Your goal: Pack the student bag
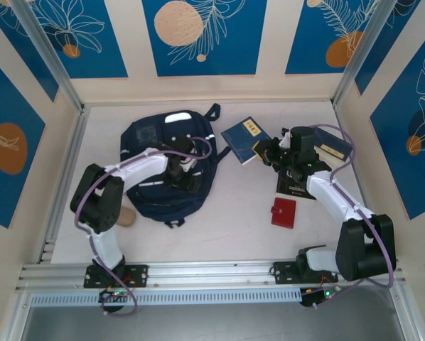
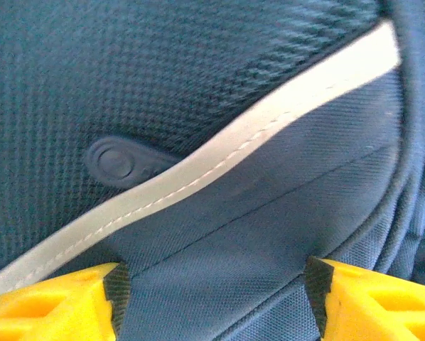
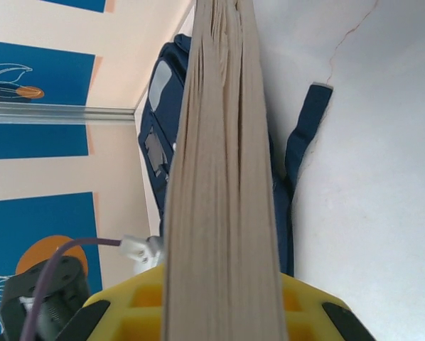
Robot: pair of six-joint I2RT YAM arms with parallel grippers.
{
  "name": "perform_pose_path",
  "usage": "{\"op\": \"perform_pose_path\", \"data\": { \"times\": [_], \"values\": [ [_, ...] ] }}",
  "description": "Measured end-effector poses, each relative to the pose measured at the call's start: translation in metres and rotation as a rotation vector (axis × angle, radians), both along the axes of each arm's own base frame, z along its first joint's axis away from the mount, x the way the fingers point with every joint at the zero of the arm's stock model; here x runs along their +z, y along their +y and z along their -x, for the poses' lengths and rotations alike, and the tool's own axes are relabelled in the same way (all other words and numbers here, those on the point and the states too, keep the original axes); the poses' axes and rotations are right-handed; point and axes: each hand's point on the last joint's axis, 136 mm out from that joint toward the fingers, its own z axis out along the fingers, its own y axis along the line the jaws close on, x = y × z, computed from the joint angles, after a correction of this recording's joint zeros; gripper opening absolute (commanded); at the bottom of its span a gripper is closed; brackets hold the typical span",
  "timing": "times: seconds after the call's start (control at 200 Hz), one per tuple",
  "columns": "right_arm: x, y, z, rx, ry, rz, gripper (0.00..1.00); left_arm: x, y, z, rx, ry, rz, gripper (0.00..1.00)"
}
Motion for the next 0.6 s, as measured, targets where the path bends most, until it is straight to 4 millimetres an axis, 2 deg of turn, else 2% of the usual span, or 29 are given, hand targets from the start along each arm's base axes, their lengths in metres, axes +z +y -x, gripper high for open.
{"op": "perform_pose_path", "data": {
  "times": [0.125,0.24,0.395,0.6],
  "values": [
    [0.003,-0.013,0.004,-0.034,-0.010,0.008,0.03,0.004,-0.044,-0.014,-0.049,-0.042,0.044,0.68],
    [0.003,-0.025,0.008,-0.064,-0.010,0.017,0.03,0.009,-0.063,-0.023,-0.070,-0.070,0.063,0.69],
    [0.002,-0.041,0.016,-0.102,-0.011,0.033,0.03,0.019,-0.055,-0.027,-0.092,-0.104,0.009,0.74],
    [0.002,-0.053,0.019,-0.139,-0.014,0.043,0.03,0.032,-0.030,-0.017,-0.165,-0.122,-0.089,0.75]
  ]
}}
